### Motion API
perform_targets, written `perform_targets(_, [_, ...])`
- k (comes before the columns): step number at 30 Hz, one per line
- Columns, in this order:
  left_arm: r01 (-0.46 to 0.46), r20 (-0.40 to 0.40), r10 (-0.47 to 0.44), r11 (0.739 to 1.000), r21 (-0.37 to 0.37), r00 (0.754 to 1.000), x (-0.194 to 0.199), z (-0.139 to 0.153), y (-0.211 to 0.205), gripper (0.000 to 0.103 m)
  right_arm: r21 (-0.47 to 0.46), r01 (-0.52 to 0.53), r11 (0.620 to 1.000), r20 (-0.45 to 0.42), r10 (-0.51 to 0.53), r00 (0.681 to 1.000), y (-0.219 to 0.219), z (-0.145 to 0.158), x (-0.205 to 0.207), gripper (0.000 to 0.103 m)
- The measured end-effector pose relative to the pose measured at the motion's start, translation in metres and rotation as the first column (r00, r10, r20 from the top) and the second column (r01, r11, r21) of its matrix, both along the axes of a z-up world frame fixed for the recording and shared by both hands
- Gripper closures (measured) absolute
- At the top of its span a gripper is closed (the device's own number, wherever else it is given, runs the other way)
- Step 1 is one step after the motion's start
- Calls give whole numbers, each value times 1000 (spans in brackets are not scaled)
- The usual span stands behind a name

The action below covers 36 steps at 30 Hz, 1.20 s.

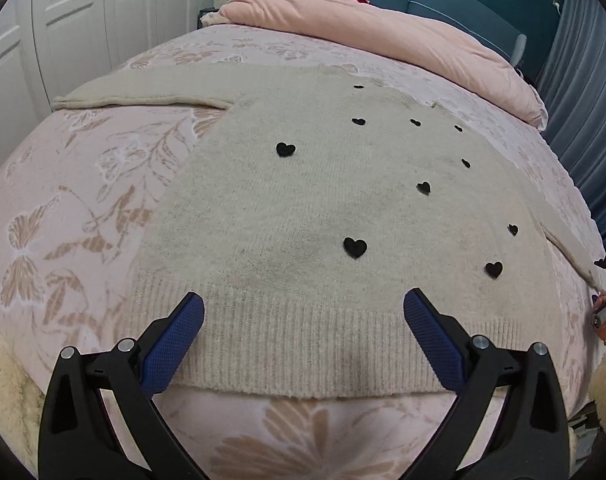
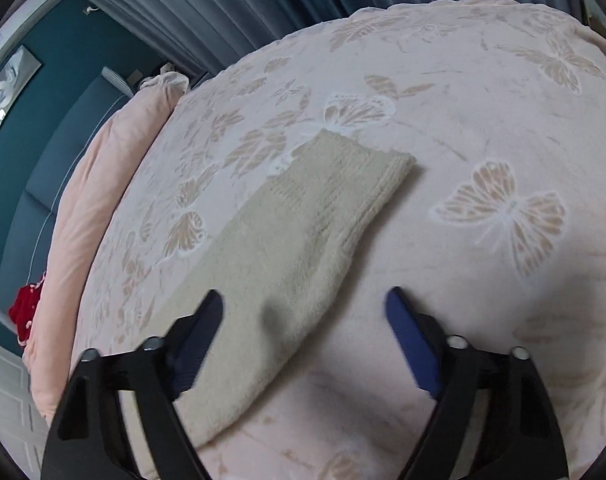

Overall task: Fold small clothes
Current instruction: 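Grasp a sweater sleeve with the right gripper and fold it across the body, then grasp the other sleeve cuff with the left gripper and fold it across the body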

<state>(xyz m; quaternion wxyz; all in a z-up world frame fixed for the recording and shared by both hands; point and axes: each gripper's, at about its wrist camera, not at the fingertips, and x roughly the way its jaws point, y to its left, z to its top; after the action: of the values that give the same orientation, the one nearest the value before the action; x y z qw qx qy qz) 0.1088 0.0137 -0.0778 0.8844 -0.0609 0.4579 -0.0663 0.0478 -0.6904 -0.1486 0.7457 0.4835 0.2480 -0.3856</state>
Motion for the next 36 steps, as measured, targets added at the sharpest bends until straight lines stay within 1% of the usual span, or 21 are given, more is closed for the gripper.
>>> perform_targets(1, [21,-4,-21,1000,18,1000,3,-2,-3,5,28,-26,999,30,25,999,-5,-1,7,90])
perform_targets(2, [55,-3,-55,998,37,998,6,-3,-6,5,54,-45,998,63,42,997,-6,1,14,91])
perform_targets(4, [85,3,-85,993,77,996,10,-3,-10,5,1,-82,997,156,81,985,3,25,31,92])
perform_targets(6, [80,21,-82,993,89,996,13,-1,-9,5,-79,-177,981,237,191,953,26,61,61,93])
perform_targets(7, [78,27,-81,994,78,996,14,0,-7,5,-112,-234,966,281,257,925,44,79,79,93])
perform_targets(9, [74,26,-76,996,51,997,18,2,-3,5,-197,-384,902,368,431,824,93,121,119,93])
perform_targets(10, [78,25,-79,997,29,997,21,4,0,5,-246,-461,853,382,523,762,124,141,140,93])
perform_targets(13, [68,45,-67,997,-27,997,29,13,6,5,-340,-668,663,402,744,534,232,179,200,93])
perform_targets(15, [62,69,-58,996,-59,996,35,21,10,5,-342,-768,541,404,823,400,303,179,234,90])
perform_targets(16, [62,81,-56,995,-73,995,40,26,11,5,-335,-803,492,387,849,359,336,172,249,88])
perform_targets(17, [64,87,-56,994,-88,995,45,29,12,5,-317,-834,452,366,869,332,365,160,262,85])
perform_targets(19, [80,87,-70,990,-118,994,60,36,12,5,-275,-879,390,322,899,298,408,134,277,83])
perform_targets(21, [96,87,-84,984,-150,993,78,41,12,5,-242,-891,383,296,904,308,423,111,273,76])
perform_targets(23, [108,94,-92,975,-194,991,100,45,11,5,-203,-881,428,305,882,359,415,95,250,59])
perform_targets(25, [103,72,-88,963,-248,994,130,40,9,5,-173,-847,503,308,844,438,391,80,221,54])
perform_targets(27, [70,26,-65,951,-301,998,167,30,5,5,-144,-809,570,264,810,524,359,68,192,51])
perform_targets(29, [31,-22,-43,928,-371,999,205,15,-3,5,-99,-760,642,231,758,611,323,53,168,49])
perform_targets(31, [-20,-67,-8,915,-403,998,239,1,-13,5,-43,-720,693,219,710,670,294,41,157,48])
perform_targets(33, [-60,-111,14,902,-428,994,268,-20,-21,8,0,-684,730,207,669,714,274,30,153,46])
perform_targets(35, [-116,-162,50,894,-433,986,286,-42,-24,34,28,-654,756,206,635,744,259,23,158,41])
perform_targets(36, [-147,-181,76,895,-421,980,292,-49,-24,60,36,-641,767,215,620,754,257,19,162,41])
